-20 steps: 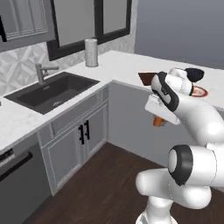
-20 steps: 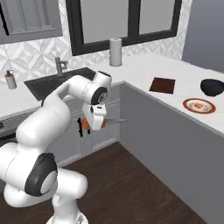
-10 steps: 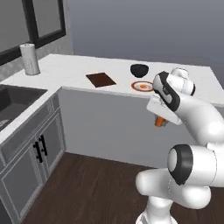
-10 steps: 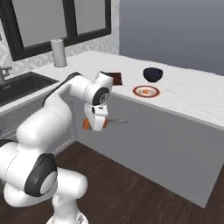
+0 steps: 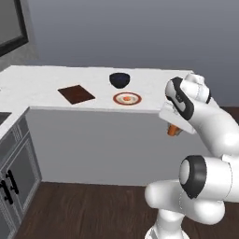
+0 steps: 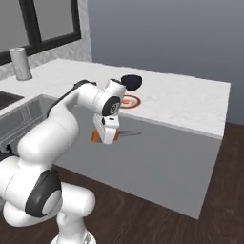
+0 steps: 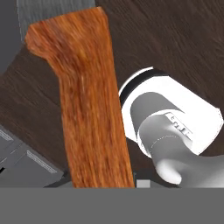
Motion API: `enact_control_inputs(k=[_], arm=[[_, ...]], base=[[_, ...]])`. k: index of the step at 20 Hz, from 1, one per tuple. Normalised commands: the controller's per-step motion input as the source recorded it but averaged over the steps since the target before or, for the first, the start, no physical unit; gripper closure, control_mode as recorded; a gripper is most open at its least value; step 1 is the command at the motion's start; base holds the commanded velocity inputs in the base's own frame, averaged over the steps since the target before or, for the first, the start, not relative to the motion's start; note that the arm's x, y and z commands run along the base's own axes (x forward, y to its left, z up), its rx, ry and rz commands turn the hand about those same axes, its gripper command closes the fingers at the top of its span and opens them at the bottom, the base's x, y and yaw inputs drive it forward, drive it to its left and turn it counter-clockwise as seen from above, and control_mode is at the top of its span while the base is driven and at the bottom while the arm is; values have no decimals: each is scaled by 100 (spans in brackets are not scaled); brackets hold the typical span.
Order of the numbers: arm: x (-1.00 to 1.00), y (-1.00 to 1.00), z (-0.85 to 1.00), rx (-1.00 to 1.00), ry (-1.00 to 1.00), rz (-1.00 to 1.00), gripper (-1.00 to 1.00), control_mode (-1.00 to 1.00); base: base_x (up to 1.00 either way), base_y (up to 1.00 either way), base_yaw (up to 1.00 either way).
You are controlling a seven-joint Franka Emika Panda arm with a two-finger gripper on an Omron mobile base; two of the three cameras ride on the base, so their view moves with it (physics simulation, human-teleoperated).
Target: Pick up the knife from the drawer and place it on the cutting board. Then place the meat from the plate to the cutting board.
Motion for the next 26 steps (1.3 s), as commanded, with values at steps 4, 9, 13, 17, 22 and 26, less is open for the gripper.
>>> enact_control_inputs(k=[4,9,13,17,22,26], arm=[[0,0,0,0,0,0,100,100],[0,0,0,0,0,0,100,100],[0,0,0,0,0,0,100,100],[0,0,0,0,0,0,100,100],[0,0,0,0,0,0,100,100],[0,0,0,0,0,0,100,100]], base=[[65,1,-39],[66,33,-36],[63,77,-25],[38,100,-12],[27,84,-3],[35,50,0]])
